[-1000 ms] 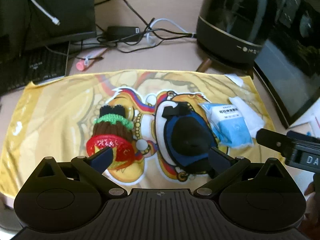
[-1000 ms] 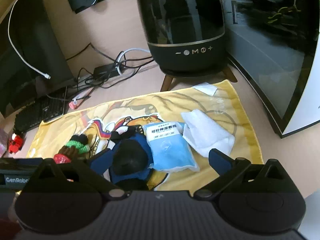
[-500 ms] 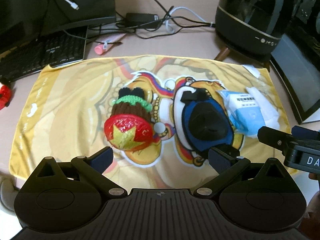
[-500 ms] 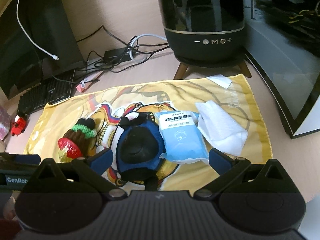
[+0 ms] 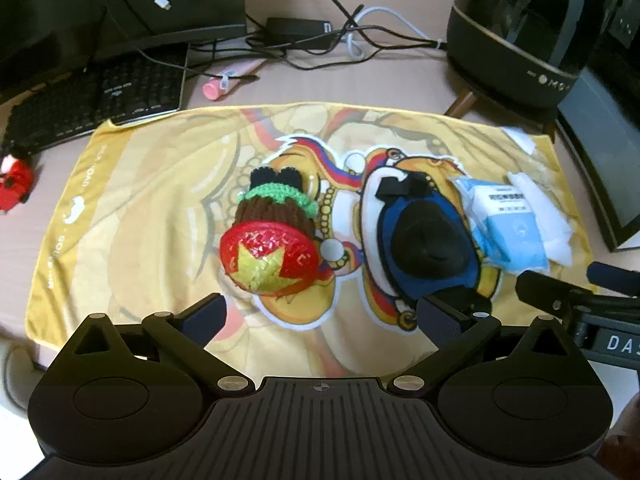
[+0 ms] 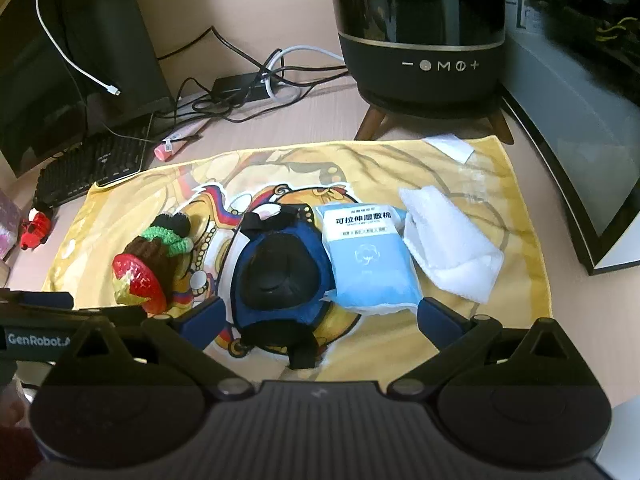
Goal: Organize soft objects
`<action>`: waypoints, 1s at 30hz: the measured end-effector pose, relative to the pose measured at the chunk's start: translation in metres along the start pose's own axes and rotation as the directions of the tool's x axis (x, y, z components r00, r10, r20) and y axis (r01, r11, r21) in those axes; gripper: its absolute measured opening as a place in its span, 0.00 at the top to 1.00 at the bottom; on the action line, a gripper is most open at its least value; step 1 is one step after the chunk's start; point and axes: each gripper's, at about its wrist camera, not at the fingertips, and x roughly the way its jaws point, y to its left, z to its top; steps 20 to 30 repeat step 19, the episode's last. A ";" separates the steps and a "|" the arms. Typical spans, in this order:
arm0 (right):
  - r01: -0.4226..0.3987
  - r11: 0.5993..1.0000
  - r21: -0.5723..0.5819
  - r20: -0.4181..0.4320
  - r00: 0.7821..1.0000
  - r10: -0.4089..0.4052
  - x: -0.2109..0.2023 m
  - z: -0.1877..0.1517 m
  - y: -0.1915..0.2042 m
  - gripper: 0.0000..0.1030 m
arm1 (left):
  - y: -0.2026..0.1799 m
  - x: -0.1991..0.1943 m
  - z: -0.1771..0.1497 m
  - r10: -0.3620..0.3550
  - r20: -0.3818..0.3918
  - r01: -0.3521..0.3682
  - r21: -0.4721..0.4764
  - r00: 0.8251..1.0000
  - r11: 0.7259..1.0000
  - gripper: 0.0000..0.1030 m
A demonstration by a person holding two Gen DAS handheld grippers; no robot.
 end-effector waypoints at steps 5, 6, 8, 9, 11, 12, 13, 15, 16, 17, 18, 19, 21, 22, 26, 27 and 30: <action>-0.007 1.000 -0.008 -0.009 1.000 0.007 0.002 0.000 -0.001 0.00 | -0.003 -0.001 0.000 0.015 0.003 -0.015 0.018 1.000 1.000 0.00; -0.009 1.000 -0.007 -0.012 1.000 0.009 0.002 0.000 -0.001 0.00 | -0.004 -0.001 0.000 0.016 -0.001 -0.016 0.018 1.000 1.000 0.00; -0.011 1.000 -0.005 -0.017 1.000 0.011 0.003 0.000 -0.002 0.00 | -0.004 0.000 0.000 0.017 -0.006 -0.017 0.019 1.000 1.000 0.00; -0.012 1.000 -0.006 -0.018 1.000 0.012 0.003 0.000 -0.002 0.00 | -0.005 0.000 0.000 0.018 -0.008 -0.018 0.019 1.000 1.000 0.00; -0.015 1.000 -0.008 -0.020 1.000 0.015 0.003 0.000 -0.002 0.00 | -0.005 0.000 0.000 0.018 -0.010 -0.018 0.021 1.000 1.000 0.00; -0.016 1.000 -0.008 -0.022 1.000 0.015 0.003 0.000 -0.003 0.00 | -0.006 0.000 0.000 0.018 -0.010 -0.018 0.022 1.000 1.000 0.00; -0.017 1.000 -0.008 -0.024 1.000 0.017 0.004 0.000 -0.003 0.00 | -0.006 0.000 0.000 0.018 -0.010 -0.018 0.023 1.000 1.000 0.00; -0.019 1.000 -0.008 -0.027 0.999 0.019 0.004 0.000 -0.003 0.00 | -0.005 -0.001 0.000 0.018 -0.011 -0.018 0.025 1.000 1.000 0.00; -0.020 1.000 -0.009 -0.029 0.999 0.020 0.005 0.000 -0.003 0.00 | -0.005 0.000 0.000 0.018 -0.012 -0.018 0.026 1.000 1.000 0.00; -0.021 1.000 -0.010 -0.031 0.999 0.020 0.005 0.000 -0.003 0.00 | -0.005 0.000 0.000 0.018 -0.012 -0.017 0.026 1.000 0.999 0.00; -0.021 1.000 -0.011 -0.034 0.999 0.021 0.006 0.000 -0.002 0.00 | -0.005 0.000 0.000 0.017 -0.013 -0.017 0.026 1.000 1.000 0.00; -0.021 1.000 -0.012 -0.035 0.999 0.020 0.006 0.000 -0.002 0.00 | -0.005 0.000 0.000 0.016 -0.015 -0.016 0.024 1.000 1.000 0.00; -0.021 1.000 -0.012 -0.035 0.999 0.020 0.006 0.000 -0.002 0.00 | -0.005 0.000 0.000 0.016 -0.015 -0.016 0.024 1.000 1.000 0.00; -0.021 1.000 -0.012 -0.035 0.999 0.020 0.006 0.000 -0.002 0.00 | -0.005 0.000 0.000 0.016 -0.015 -0.016 0.024 1.000 1.000 0.00; -0.021 1.000 -0.012 -0.035 0.999 0.020 0.006 0.000 -0.002 0.00 | -0.005 0.000 0.000 0.016 -0.015 -0.016 0.024 1.000 1.000 0.00; -0.021 1.000 -0.012 -0.035 0.999 0.020 0.006 0.000 -0.002 0.00 | -0.005 0.000 0.000 0.016 -0.015 -0.016 0.024 1.000 1.000 0.00; -0.021 1.000 -0.012 -0.035 0.999 0.020 0.006 0.000 -0.002 0.00 | -0.005 0.000 0.000 0.016 -0.015 -0.016 0.024 1.000 1.000 0.00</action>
